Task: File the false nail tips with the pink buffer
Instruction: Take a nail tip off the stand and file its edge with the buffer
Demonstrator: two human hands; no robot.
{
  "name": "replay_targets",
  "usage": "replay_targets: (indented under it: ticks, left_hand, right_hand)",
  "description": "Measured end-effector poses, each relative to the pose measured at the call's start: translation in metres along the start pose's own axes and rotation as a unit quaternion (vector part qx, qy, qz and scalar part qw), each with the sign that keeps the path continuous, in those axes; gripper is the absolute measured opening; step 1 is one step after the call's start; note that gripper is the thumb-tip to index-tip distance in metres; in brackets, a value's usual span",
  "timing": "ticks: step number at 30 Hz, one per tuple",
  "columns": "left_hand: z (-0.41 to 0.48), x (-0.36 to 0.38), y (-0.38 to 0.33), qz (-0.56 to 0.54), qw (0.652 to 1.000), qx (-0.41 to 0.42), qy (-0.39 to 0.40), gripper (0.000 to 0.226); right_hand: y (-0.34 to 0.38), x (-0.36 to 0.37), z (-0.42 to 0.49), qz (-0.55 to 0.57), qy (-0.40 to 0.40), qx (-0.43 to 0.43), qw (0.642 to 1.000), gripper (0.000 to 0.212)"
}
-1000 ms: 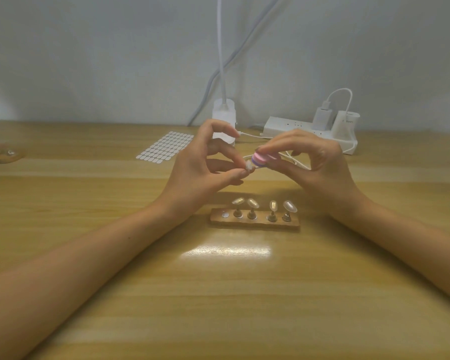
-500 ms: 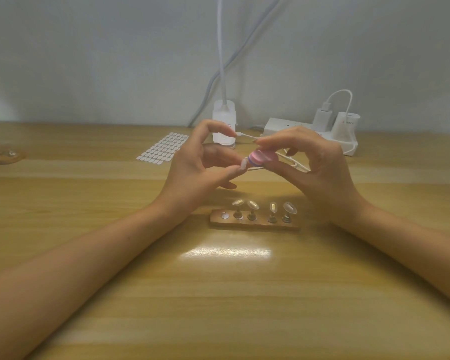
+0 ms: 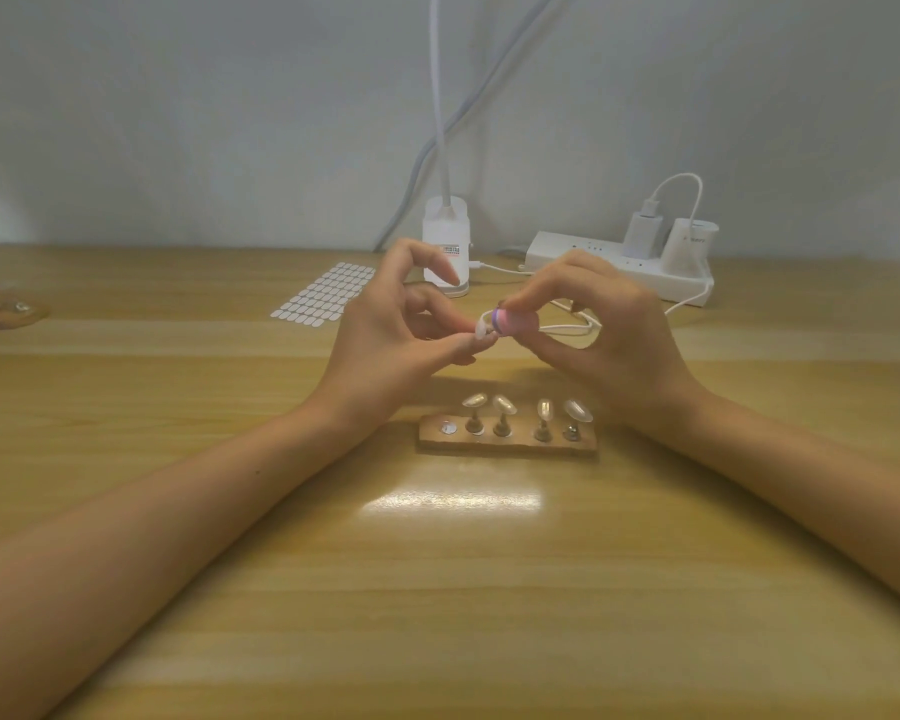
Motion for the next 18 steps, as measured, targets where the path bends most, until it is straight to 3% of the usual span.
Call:
replay_targets:
  ticks: [4, 8, 12, 14, 18]
  left_hand:
    - [0.0002, -0.0003, -0.0004, 0.017, 1.000, 0.005, -0.008, 0.046]
    - [-0.0007, 0.0012, -0.0011, 0.040, 0.999, 0.007, -0.020, 0.044]
    - [-0.0001, 0.0009, -0.0013, 0.064, 0.998, 0.020, -0.021, 0.046]
    - [0.0005, 0.0007, -0.0007, 0.069, 0.997, 0.015, -0.027, 0.046]
    - [0.0005, 0.0010, -0.0009, 0.068, 0.997, 0.017, -0.036, 0.043]
  right_hand:
    - [0.0040, 0.0024, 0.0004, 0.008, 0.013, -0.044, 0.999, 0.007]
    - [-0.0018, 0.0011, -0.0011, 0.000, 0.015, -0.011, 1.000, 0.006]
    - [0.0023, 0.0038, 0.0004, 0.027, 0.026, -0.052, 0.998, 0.007]
    - [-0.0010, 0.0041, -0.0014, 0.018, 0.035, -0.032, 0.999, 0.006]
    - [-0.0043, -0.0031, -0.0019, 0.013, -0.001, -0.028, 1.000, 0.008]
Point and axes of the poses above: each hand's wrist, its own z-axis towards the middle knuckle, its own x-axis out of the palm, y = z × x, the point moved 2 cm from there along z, towards the middle knuckle, and after that the axes turned 15 degrees about -x, right-handed, at the moved point
